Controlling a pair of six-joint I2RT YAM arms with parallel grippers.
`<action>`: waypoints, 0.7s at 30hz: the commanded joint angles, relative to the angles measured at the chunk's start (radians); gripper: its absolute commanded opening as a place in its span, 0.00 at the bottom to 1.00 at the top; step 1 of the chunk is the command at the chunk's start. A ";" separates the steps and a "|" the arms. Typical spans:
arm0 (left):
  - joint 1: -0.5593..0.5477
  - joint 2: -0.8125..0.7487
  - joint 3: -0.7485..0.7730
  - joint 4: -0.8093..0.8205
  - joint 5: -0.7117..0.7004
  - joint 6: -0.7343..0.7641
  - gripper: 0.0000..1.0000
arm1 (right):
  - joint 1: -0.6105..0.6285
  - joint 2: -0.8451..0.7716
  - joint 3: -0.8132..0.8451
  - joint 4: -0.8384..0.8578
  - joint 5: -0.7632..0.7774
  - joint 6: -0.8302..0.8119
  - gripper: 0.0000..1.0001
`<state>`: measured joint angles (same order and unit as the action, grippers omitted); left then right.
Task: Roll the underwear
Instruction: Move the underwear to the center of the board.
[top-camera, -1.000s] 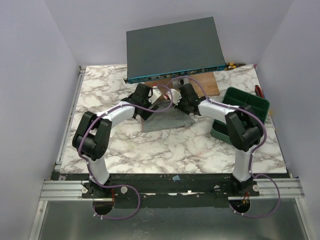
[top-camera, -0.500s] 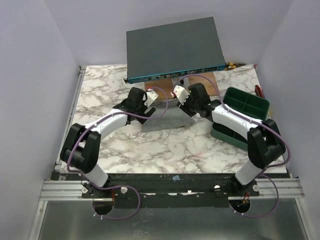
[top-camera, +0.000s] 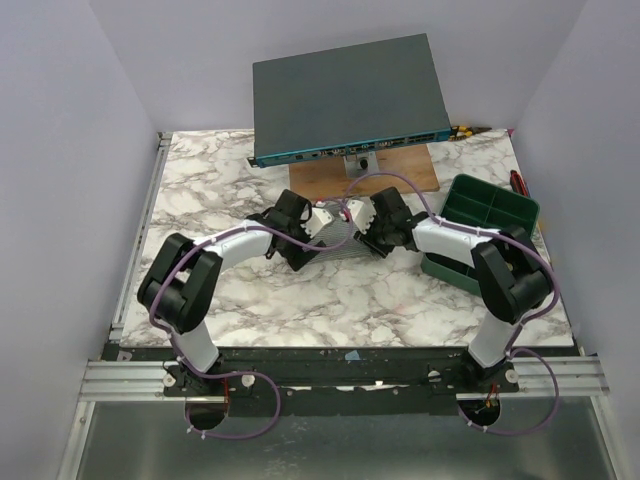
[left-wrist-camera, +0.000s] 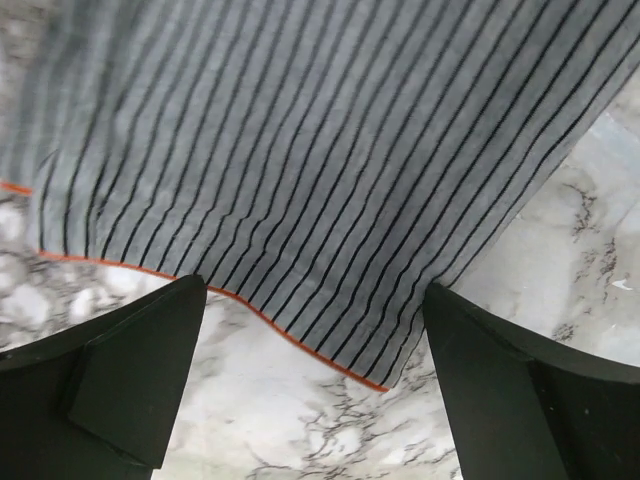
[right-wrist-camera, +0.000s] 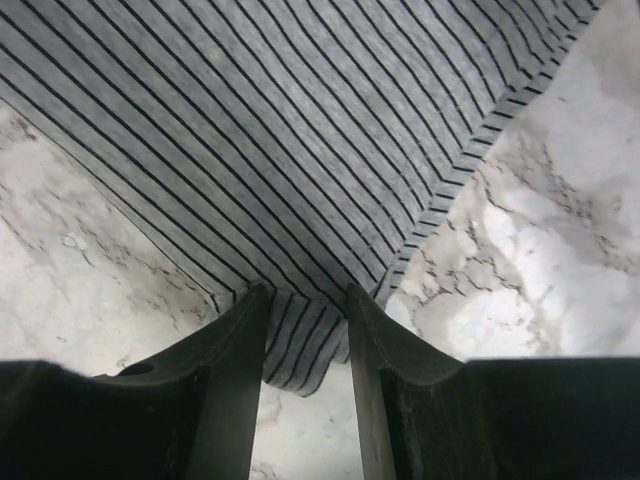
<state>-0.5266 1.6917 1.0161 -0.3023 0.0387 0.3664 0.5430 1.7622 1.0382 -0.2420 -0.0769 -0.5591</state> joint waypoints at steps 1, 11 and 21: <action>-0.024 0.053 0.025 -0.064 -0.057 0.021 0.99 | 0.001 0.022 -0.028 -0.030 0.013 -0.028 0.41; -0.070 0.029 -0.002 -0.143 -0.019 0.052 0.99 | 0.001 -0.024 -0.080 -0.150 -0.092 -0.045 0.41; -0.097 -0.096 -0.082 -0.247 0.105 0.052 0.99 | 0.018 -0.113 -0.098 -0.292 -0.193 -0.059 0.41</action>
<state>-0.5999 1.6703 0.9905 -0.4381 0.0719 0.4000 0.5434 1.6901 0.9768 -0.3843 -0.1989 -0.6060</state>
